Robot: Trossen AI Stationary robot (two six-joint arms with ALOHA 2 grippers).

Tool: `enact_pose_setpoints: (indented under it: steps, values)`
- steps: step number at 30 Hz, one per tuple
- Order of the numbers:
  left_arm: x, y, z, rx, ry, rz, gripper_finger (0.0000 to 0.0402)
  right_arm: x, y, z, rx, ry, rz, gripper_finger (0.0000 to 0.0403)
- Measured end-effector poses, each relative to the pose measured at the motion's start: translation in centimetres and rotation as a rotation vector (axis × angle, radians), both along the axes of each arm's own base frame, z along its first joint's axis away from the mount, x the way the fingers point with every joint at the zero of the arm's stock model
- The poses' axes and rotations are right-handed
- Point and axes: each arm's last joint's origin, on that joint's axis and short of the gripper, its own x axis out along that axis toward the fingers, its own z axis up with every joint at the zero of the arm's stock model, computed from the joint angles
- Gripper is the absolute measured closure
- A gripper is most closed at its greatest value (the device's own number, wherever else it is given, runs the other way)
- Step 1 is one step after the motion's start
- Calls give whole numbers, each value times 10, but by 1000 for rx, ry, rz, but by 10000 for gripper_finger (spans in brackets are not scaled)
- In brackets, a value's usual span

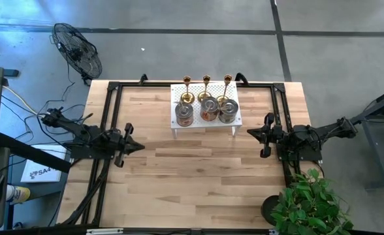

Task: Pick & Place candle stick holders
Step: Return to Home Position

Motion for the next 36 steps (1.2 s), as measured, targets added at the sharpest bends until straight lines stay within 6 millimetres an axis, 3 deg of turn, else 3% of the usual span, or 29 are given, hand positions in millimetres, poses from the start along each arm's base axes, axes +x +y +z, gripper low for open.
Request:
enact_pose_setpoints:
  steps: [11, 18, 36]
  values:
    - [0, 3, 6, 59, -62, 119, 401, 0, 0, 0, 0, 0, 0, 395]
    - [0, 3, -1, 113, -8, 103, 401, 0, 0, 0, 0, 0, 0, 394]
    - [2, 1, -3, 35, 23, 72, 401, 0, 0, 0, 0, 0, 0, 396]
